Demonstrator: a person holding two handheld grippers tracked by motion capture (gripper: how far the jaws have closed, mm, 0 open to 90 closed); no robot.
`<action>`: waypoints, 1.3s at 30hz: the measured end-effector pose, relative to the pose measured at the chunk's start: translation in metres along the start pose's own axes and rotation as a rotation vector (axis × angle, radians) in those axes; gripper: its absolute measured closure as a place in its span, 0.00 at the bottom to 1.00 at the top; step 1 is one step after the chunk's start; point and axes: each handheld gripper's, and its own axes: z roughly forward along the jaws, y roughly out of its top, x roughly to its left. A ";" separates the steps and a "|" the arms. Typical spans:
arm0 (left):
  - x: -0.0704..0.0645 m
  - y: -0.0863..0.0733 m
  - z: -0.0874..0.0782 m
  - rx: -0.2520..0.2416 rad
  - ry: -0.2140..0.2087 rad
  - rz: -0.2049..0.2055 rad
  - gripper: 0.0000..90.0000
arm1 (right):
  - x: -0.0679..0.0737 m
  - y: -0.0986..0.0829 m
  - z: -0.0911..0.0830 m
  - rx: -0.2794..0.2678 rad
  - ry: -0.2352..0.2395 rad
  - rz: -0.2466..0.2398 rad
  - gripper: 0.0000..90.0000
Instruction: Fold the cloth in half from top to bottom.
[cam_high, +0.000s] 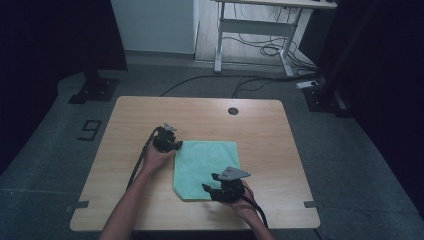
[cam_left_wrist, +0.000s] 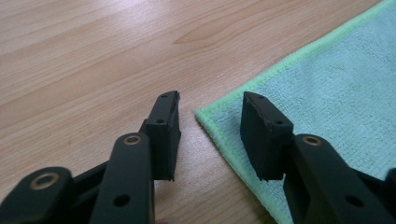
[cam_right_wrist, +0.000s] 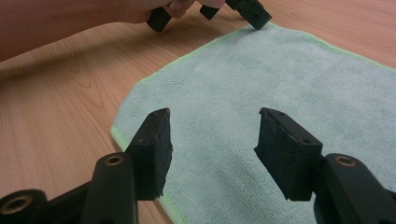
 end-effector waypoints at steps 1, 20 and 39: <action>0.000 0.000 0.000 0.000 -0.003 0.002 0.67 | 0.000 0.000 0.000 0.000 0.000 0.000 0.49; -0.007 -0.007 -0.016 -0.030 -0.100 -0.064 0.96 | 0.002 0.001 -0.002 -0.011 0.008 0.005 0.51; -0.016 0.005 -0.043 -0.098 -0.126 -0.052 0.96 | 0.029 0.009 0.013 -0.011 0.109 -0.031 0.55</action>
